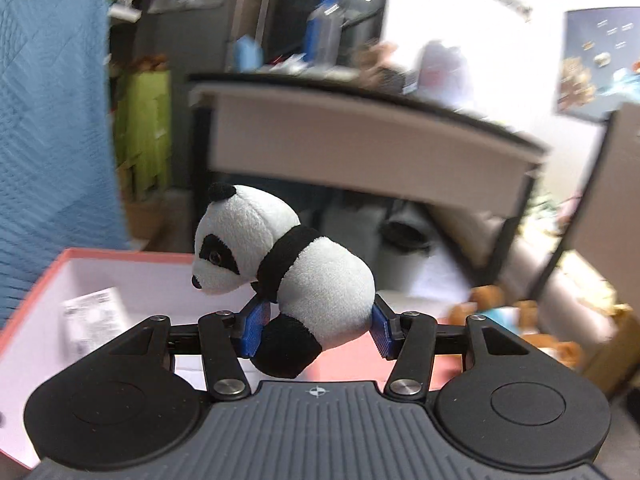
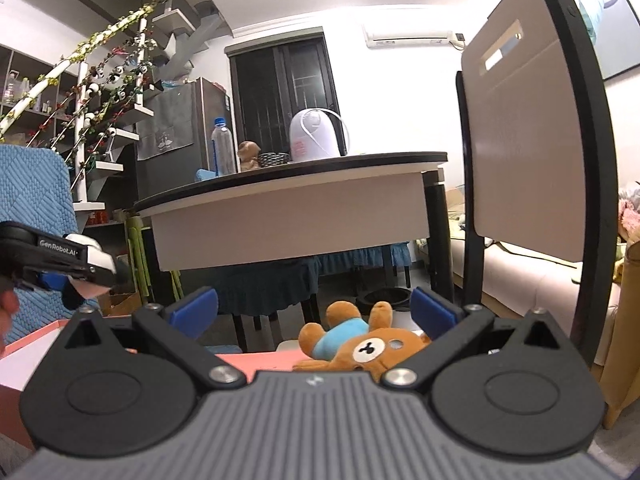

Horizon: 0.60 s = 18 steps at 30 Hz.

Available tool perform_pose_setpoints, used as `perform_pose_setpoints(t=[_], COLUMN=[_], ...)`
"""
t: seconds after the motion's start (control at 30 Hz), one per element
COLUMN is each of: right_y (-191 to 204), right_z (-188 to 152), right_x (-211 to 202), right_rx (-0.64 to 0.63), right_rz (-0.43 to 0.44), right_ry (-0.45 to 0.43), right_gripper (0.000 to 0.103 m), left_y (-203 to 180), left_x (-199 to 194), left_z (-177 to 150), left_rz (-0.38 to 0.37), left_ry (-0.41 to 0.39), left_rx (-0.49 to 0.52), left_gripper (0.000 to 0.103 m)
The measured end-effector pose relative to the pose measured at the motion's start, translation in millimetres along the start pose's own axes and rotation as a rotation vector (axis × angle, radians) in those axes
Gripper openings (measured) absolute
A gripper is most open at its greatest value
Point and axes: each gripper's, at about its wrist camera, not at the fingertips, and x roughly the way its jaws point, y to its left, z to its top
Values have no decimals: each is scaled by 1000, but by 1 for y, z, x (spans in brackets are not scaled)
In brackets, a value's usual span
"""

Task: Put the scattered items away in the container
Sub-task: 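Carry the panda plush into the box and open the left gripper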

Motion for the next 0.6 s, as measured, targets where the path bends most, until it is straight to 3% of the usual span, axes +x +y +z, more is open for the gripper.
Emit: perform_pose_setpoints(t=[0.13, 0.23, 0.6], right_y=[3, 2, -12], right_z=[-1, -2, -5], right_x=[3, 6, 13], right_rx=[-9, -17, -4], right_rz=[6, 5, 35], right_ry=[5, 16, 63], right_gripper=[103, 103, 103], left_y=[30, 39, 65], left_x=[63, 108, 195], left_z=[13, 13, -3], left_rz=[110, 142, 247], left_ry=[168, 282, 463], left_rx=[-25, -46, -76], left_gripper=[57, 57, 61])
